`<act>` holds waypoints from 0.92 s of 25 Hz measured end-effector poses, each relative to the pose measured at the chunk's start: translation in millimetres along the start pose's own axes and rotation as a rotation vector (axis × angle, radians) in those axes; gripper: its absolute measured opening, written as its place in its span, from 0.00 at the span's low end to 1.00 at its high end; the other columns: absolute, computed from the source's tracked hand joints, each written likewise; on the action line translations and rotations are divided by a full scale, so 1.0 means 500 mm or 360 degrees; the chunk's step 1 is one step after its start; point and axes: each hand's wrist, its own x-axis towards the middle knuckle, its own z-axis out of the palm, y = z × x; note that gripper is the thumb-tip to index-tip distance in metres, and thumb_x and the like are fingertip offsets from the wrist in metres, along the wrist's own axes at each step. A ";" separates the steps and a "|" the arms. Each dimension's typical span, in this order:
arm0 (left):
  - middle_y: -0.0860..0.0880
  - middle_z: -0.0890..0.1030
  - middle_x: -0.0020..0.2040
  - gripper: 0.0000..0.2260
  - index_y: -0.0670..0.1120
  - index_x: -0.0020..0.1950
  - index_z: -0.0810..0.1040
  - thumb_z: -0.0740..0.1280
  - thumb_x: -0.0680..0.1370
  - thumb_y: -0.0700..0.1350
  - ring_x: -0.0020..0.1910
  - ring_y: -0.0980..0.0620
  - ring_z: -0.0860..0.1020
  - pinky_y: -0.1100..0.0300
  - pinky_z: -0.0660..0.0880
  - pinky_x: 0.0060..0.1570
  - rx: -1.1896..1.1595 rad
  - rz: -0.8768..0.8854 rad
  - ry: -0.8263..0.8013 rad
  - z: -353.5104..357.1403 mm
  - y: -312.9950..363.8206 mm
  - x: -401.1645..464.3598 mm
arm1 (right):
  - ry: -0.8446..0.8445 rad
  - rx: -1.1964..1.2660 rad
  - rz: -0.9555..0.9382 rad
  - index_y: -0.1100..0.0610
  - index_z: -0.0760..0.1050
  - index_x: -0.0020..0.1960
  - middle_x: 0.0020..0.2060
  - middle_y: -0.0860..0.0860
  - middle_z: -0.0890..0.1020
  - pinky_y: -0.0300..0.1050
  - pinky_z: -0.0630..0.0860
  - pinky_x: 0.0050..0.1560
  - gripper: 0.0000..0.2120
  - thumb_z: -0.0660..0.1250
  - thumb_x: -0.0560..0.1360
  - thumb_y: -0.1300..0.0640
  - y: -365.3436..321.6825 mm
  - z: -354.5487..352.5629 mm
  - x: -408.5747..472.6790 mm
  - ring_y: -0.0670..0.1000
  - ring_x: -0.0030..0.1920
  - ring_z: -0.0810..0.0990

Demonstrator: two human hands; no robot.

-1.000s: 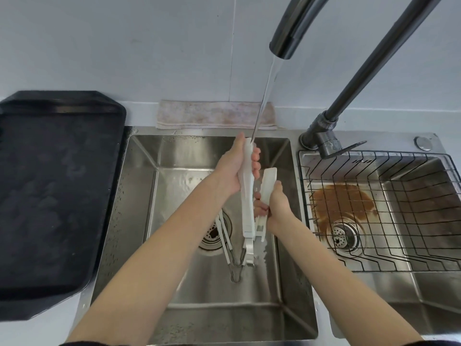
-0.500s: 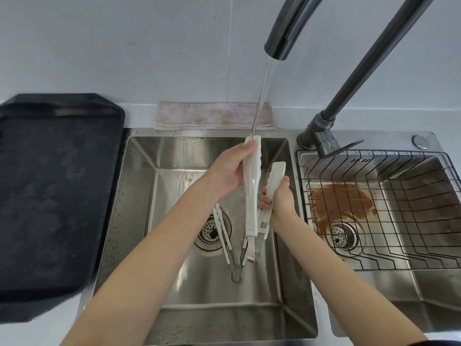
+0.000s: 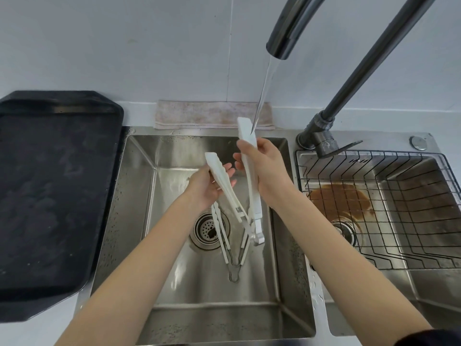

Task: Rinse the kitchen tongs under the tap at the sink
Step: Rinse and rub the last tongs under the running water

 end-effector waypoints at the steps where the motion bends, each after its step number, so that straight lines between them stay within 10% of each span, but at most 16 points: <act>1: 0.46 0.79 0.39 0.10 0.41 0.46 0.73 0.55 0.80 0.43 0.38 0.50 0.79 0.55 0.79 0.32 -0.0024 -0.0005 -0.0025 0.003 -0.003 -0.002 | -0.0007 -0.0049 -0.0035 0.59 0.70 0.58 0.32 0.47 0.79 0.36 0.78 0.34 0.16 0.68 0.73 0.56 -0.005 0.007 0.001 0.41 0.28 0.79; 12: 0.45 0.75 0.49 0.32 0.57 0.71 0.58 0.60 0.75 0.30 0.44 0.50 0.80 0.54 0.81 0.37 0.0752 0.0168 -0.0015 -0.047 -0.044 -0.016 | 0.0036 -0.0939 -0.0094 0.59 0.68 0.60 0.41 0.49 0.76 0.39 0.73 0.40 0.13 0.58 0.78 0.55 0.070 -0.067 0.019 0.49 0.44 0.78; 18: 0.45 0.77 0.46 0.27 0.57 0.68 0.63 0.61 0.75 0.32 0.43 0.51 0.77 0.55 0.79 0.41 0.1047 0.0150 0.0124 -0.128 -0.127 -0.016 | -0.0032 -0.1021 0.0369 0.62 0.66 0.61 0.39 0.50 0.78 0.49 0.78 0.52 0.13 0.53 0.80 0.56 0.195 -0.114 0.002 0.56 0.54 0.80; 23: 0.46 0.78 0.53 0.23 0.54 0.63 0.67 0.61 0.75 0.31 0.54 0.45 0.78 0.50 0.78 0.47 0.1100 0.0095 0.0282 -0.167 -0.191 -0.005 | -0.0008 -0.1117 0.0571 0.64 0.57 0.71 0.60 0.63 0.76 0.43 0.73 0.44 0.21 0.51 0.81 0.58 0.276 -0.115 -0.003 0.52 0.48 0.77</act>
